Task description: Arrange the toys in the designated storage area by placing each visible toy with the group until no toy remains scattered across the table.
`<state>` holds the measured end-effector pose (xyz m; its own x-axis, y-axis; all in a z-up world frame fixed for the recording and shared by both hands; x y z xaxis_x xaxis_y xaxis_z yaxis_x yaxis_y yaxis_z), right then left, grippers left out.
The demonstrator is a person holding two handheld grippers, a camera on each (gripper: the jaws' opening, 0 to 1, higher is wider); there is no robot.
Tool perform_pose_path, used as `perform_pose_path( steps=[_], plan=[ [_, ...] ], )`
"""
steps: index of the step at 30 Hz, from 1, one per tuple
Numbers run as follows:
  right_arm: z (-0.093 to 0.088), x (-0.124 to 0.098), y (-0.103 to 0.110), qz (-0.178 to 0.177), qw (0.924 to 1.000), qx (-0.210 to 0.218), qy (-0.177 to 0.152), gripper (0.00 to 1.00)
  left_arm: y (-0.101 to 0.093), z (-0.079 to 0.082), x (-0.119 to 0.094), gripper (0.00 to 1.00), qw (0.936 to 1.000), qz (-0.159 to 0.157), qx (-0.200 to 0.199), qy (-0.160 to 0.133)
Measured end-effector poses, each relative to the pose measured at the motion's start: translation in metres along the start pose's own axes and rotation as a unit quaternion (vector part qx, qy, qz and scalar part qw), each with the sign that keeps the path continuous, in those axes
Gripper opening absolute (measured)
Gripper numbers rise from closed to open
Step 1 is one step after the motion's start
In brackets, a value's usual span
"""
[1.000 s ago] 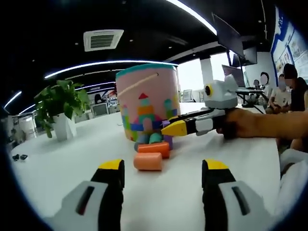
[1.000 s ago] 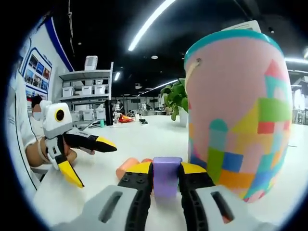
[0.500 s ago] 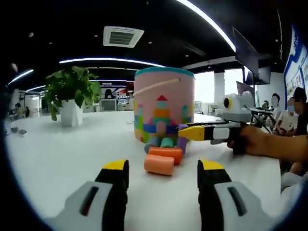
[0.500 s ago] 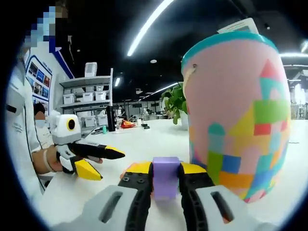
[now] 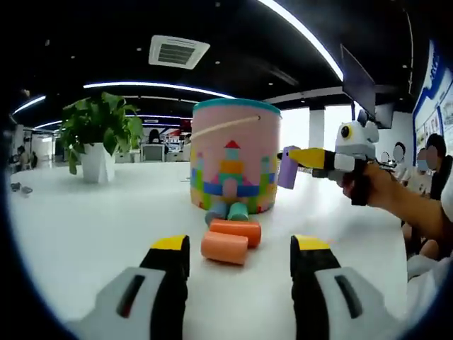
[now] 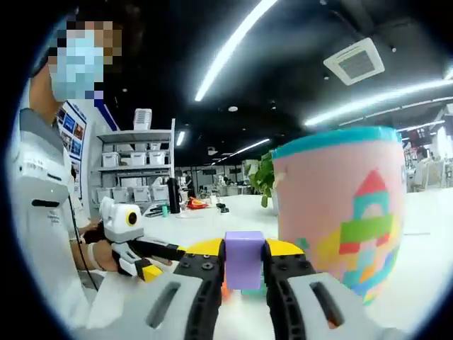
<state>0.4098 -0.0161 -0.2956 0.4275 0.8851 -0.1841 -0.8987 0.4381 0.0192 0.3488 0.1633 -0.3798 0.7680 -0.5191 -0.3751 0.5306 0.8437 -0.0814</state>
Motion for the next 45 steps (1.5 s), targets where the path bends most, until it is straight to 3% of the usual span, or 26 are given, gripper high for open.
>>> perform_pose_path(
  steps=[8,14,21,24,26,31,38,45],
  plan=[
    [0.101,-0.054,-0.018,0.037,0.9948,-0.084,-0.045,0.21,-0.003,-0.001,0.0,0.59,0.9999,0.004,0.012,0.007],
    [0.135,-0.063,-0.054,0.051,0.9931,-0.098,-0.04,0.21,-0.002,-0.002,-0.001,0.59,0.9997,0.012,0.016,0.012],
    [0.142,-0.041,-0.116,0.069,0.9932,-0.094,0.004,0.21,-0.003,-0.004,0.001,0.59,0.9996,0.007,0.022,0.017],
    [0.138,-0.026,-0.137,0.099,0.9891,-0.102,0.038,0.21,-0.004,-0.004,0.001,0.59,0.9994,0.009,0.026,0.02],
    [0.137,-0.016,-0.153,0.101,0.9891,-0.097,0.044,0.21,-0.004,-0.005,0.002,0.59,0.9993,0.009,0.029,0.022],
    [0.131,-0.002,-0.179,0.152,0.9826,-0.086,0.064,0.21,-0.005,-0.006,0.003,0.58,0.9989,0.007,0.038,0.026],
    [0.123,0.012,-0.197,0.202,0.9722,-0.08,0.087,0.21,-0.003,-0.006,0.003,0.58,0.9985,0.018,0.039,0.034],
    [0.124,0.015,-0.207,0.236,0.9658,-0.072,0.081,0.2,-0.002,-0.006,0.004,0.58,0.9982,0.023,0.041,0.037]
  ],
)
Point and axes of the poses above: the point that each gripper's makers call its tool centre point, and the gripper's own axes: x roughly forward along the fingers, y roughly to its left, z roughly out of its top, the point moved 5 cm from there along -x, roughly backward along the fingers, and after that the axes turned 14 degrees about y, right-handed, at the moved point
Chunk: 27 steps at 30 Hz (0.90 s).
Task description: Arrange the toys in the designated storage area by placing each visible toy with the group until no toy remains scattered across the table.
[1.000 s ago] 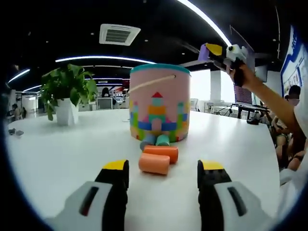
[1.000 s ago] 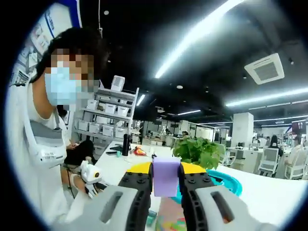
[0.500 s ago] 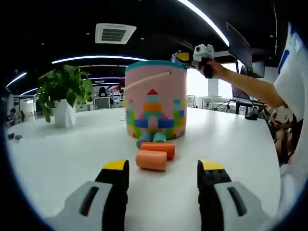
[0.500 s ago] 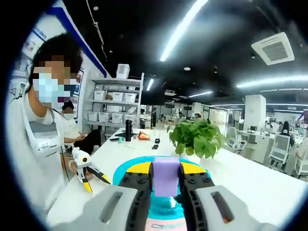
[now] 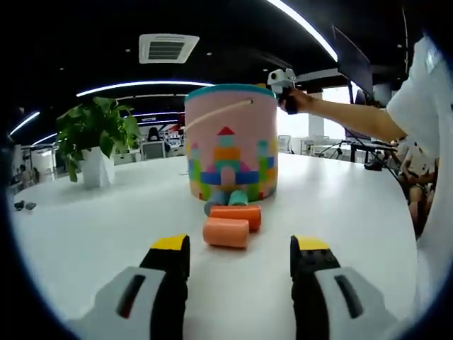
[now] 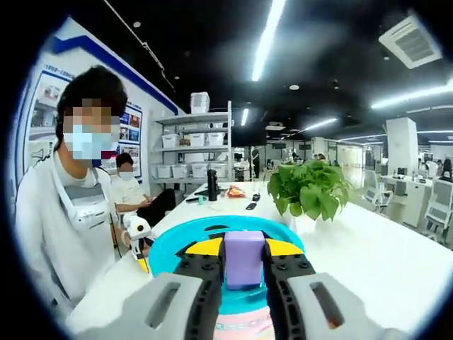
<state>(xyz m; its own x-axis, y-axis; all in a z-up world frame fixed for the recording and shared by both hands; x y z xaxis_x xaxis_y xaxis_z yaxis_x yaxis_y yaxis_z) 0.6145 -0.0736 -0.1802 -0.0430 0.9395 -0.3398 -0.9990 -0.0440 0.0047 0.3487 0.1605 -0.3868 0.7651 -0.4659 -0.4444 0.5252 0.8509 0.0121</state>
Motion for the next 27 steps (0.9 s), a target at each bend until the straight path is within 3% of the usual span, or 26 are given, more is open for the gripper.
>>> perform_pose_path(
  steps=[10,18,27],
  plan=[
    [0.003,0.001,0.003,0.019,0.9995,-0.026,0.005,0.2,0.001,0.001,0.001,0.58,1.0,-0.001,-0.004,0.001],
    [0.005,0.002,-0.004,0.057,0.9974,-0.033,0.03,0.2,0.001,0.002,0.002,0.58,1.0,0.001,-0.004,0.002],
    [0.004,0.009,-0.003,0.092,0.9947,-0.04,0.024,0.2,0.001,0.002,0.002,0.58,1.0,0.005,-0.003,0.005]
  ],
)
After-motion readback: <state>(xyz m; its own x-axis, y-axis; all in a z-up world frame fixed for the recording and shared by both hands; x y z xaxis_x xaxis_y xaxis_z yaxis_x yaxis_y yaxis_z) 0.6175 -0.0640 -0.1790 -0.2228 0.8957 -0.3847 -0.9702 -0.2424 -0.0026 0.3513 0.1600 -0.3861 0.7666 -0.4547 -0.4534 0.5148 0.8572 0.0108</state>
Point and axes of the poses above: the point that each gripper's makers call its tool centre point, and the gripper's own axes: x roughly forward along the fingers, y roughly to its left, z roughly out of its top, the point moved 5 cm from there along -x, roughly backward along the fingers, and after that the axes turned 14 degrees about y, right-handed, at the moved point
